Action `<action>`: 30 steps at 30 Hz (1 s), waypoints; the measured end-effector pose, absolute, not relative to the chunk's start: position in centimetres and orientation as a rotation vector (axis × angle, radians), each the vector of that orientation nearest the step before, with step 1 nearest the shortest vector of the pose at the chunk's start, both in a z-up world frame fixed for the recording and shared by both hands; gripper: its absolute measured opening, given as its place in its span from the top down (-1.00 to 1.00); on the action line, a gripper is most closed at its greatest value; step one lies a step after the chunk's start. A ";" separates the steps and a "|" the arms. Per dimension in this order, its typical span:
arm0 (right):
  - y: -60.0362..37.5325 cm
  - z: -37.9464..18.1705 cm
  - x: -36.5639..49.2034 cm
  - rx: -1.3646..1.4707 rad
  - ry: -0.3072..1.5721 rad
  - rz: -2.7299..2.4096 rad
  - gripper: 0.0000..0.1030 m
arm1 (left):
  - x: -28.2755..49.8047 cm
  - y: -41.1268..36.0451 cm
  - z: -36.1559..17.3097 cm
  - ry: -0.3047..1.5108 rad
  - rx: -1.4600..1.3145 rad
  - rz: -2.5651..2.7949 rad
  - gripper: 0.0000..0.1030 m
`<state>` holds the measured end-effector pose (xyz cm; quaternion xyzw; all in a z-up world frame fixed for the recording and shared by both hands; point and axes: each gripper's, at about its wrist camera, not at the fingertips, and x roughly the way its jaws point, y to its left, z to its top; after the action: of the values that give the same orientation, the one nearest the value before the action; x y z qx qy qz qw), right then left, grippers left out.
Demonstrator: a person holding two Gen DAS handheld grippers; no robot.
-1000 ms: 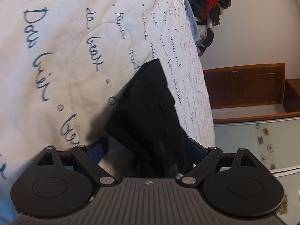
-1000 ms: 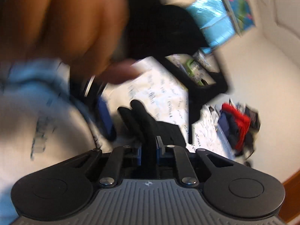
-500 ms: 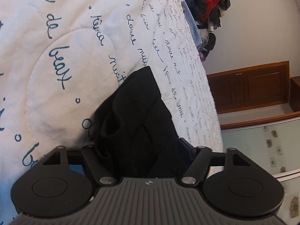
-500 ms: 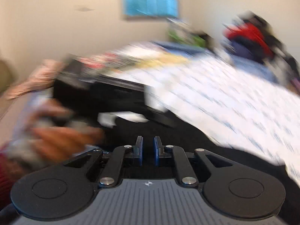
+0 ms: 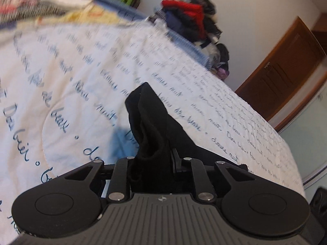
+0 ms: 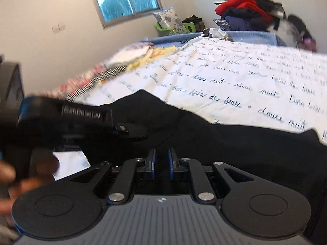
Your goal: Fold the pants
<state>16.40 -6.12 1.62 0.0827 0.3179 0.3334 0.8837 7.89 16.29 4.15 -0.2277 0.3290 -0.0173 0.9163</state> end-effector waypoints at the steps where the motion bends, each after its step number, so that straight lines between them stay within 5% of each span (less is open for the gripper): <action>1: -6.6 1.7 16.2 0.208 0.657 0.703 0.75 | 7.2 15.4 4.6 0.657 -0.442 -0.037 0.56; 30: -21.3 4.1 11.6 0.654 0.388 0.572 0.75 | 2.2 -1.4 10.0 0.430 -0.219 -0.317 0.55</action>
<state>11.55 -21.33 4.06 0.3149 0.1866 0.2755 0.8889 2.17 -1.40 9.97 -0.1081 0.2118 -0.1564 0.9586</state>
